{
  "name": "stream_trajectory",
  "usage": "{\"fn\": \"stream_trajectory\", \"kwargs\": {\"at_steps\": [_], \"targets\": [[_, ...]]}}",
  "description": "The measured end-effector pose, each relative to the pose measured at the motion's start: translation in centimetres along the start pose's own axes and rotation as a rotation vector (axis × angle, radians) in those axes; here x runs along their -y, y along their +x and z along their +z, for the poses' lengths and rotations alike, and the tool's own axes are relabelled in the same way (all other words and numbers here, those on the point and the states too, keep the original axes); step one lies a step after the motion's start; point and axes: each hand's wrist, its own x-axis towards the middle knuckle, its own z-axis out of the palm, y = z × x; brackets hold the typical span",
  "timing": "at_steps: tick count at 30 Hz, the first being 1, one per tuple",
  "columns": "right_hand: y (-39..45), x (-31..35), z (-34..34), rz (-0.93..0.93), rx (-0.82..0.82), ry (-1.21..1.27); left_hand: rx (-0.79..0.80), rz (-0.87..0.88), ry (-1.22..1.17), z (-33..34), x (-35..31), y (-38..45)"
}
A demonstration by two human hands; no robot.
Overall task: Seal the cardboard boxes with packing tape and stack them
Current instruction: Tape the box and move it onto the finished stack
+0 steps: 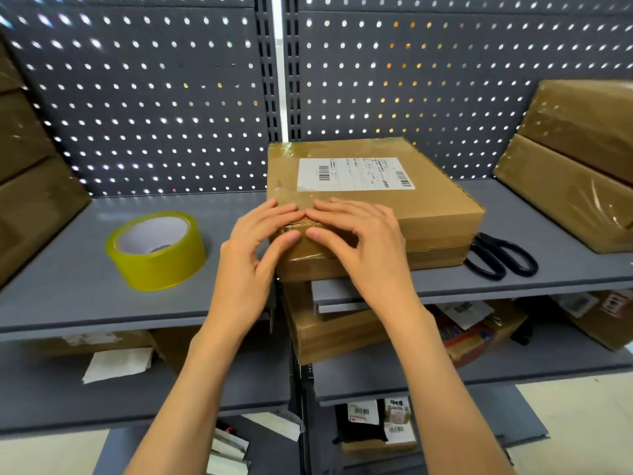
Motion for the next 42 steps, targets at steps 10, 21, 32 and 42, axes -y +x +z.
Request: {"fn": "stream_trajectory", "kwargs": {"at_steps": [10,21,32,42], "targets": [[-0.1,-0.1,0.2,-0.002,-0.058,0.074,-0.073,0.010,0.000,0.4,-0.3,-0.2],[-0.3,-0.1,-0.3,-0.094,0.059,-0.048,-0.009,-0.152,-0.263,-0.2,-1.3,-0.3],[-0.4,0.1,-0.5,-0.138,0.040,-0.075,-0.061,-0.184,-0.263,-0.1,-2.5,-0.6],[-0.7,0.1,-0.4,-0.148,0.053,-0.136,-0.183,-0.210,0.184,-5.2,-0.8,-1.4]]}}
